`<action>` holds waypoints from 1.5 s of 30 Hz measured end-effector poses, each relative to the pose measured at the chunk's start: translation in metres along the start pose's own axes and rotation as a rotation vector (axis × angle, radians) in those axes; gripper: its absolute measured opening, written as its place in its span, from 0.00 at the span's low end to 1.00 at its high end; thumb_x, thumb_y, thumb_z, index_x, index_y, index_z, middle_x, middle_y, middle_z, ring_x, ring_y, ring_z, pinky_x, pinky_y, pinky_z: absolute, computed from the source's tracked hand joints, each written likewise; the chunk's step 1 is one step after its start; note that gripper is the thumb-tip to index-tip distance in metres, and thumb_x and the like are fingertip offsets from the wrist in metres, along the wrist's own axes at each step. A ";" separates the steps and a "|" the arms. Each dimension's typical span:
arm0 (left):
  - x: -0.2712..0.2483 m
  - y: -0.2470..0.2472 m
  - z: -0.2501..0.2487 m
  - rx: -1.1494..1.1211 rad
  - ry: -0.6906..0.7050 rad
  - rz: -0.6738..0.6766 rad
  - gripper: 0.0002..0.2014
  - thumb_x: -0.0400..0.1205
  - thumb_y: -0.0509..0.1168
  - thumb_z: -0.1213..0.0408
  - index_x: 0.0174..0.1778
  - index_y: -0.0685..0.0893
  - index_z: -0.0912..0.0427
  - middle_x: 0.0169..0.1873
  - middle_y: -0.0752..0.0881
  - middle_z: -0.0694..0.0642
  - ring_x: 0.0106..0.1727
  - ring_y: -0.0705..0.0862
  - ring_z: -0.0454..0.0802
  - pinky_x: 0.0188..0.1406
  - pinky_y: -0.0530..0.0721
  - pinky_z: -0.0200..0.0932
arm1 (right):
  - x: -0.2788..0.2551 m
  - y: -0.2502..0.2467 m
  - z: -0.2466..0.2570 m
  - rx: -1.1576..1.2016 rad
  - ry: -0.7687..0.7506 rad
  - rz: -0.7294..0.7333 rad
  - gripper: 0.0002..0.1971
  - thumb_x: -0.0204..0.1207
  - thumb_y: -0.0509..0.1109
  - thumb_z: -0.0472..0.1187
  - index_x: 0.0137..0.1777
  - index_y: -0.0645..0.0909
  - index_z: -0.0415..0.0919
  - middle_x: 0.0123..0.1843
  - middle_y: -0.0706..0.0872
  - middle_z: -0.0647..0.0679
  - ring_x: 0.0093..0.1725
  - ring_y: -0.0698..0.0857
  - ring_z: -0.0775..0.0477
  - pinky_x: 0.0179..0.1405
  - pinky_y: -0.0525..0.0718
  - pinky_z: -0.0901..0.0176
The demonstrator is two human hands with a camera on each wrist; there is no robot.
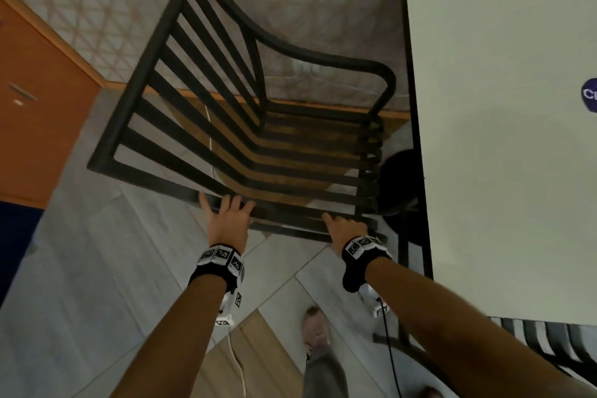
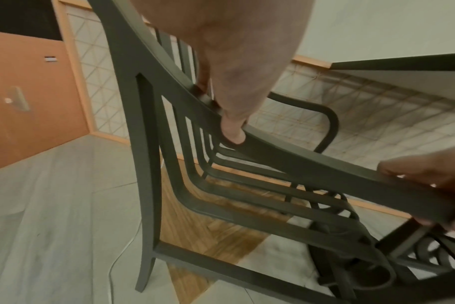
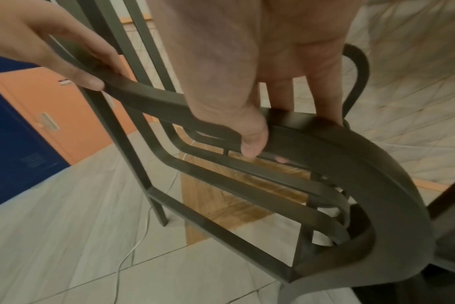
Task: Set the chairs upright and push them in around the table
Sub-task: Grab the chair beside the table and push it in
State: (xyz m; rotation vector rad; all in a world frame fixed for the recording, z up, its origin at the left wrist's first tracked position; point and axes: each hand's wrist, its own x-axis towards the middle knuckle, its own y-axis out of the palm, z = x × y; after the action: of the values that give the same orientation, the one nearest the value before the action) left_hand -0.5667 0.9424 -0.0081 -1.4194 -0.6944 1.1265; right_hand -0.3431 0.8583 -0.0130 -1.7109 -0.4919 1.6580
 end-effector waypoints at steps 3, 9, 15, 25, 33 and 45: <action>0.001 -0.007 -0.017 -0.016 0.051 0.010 0.22 0.70 0.73 0.66 0.59 0.82 0.46 0.58 0.85 0.52 0.67 0.79 0.56 0.77 0.44 0.78 | -0.001 -0.011 -0.020 -0.002 0.075 0.043 0.37 0.73 0.72 0.43 0.78 0.55 0.46 0.68 0.77 0.37 0.62 0.81 0.30 0.60 0.80 0.28; -0.014 -0.010 -0.049 -0.162 0.030 0.020 0.24 0.68 0.72 0.71 0.58 0.85 0.45 0.56 0.85 0.48 0.66 0.78 0.53 0.75 0.47 0.78 | -0.001 -0.009 -0.041 0.090 0.230 0.113 0.33 0.76 0.69 0.44 0.78 0.60 0.48 0.71 0.76 0.35 0.68 0.77 0.30 0.68 0.66 0.18; -0.016 -0.009 -0.049 -0.230 -0.026 -0.011 0.19 0.68 0.73 0.72 0.49 0.89 0.44 0.50 0.88 0.48 0.61 0.81 0.54 0.72 0.55 0.73 | -0.003 0.004 -0.041 0.158 0.254 0.123 0.19 0.82 0.56 0.38 0.72 0.66 0.48 0.70 0.76 0.34 0.68 0.76 0.29 0.69 0.59 0.13; 0.008 -0.014 -0.041 -0.224 -0.039 0.000 0.19 0.70 0.74 0.70 0.52 0.89 0.42 0.55 0.87 0.46 0.67 0.77 0.53 0.78 0.49 0.73 | 0.002 -0.010 -0.041 0.171 0.201 0.092 0.30 0.78 0.66 0.38 0.78 0.60 0.49 0.71 0.75 0.34 0.69 0.75 0.28 0.70 0.59 0.14; -0.009 -0.020 -0.043 -0.255 -0.036 -0.001 0.21 0.70 0.75 0.68 0.56 0.88 0.43 0.58 0.86 0.47 0.68 0.76 0.53 0.79 0.48 0.71 | -0.017 -0.010 -0.037 0.187 0.175 0.107 0.27 0.77 0.66 0.39 0.76 0.62 0.47 0.70 0.74 0.32 0.70 0.73 0.27 0.70 0.61 0.15; -0.042 -0.088 -0.101 -0.429 -0.061 -0.033 0.24 0.71 0.72 0.65 0.64 0.81 0.49 0.64 0.84 0.52 0.73 0.73 0.55 0.77 0.60 0.65 | -0.113 -0.064 -0.019 0.422 -0.157 -0.313 0.20 0.73 0.68 0.33 0.64 0.70 0.43 0.59 0.81 0.37 0.55 0.83 0.32 0.53 0.84 0.41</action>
State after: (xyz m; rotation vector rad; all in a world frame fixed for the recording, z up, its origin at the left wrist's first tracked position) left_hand -0.4742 0.8807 0.0771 -1.7283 -1.0449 1.0355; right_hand -0.3244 0.8194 0.1115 -1.1426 -0.4210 1.5402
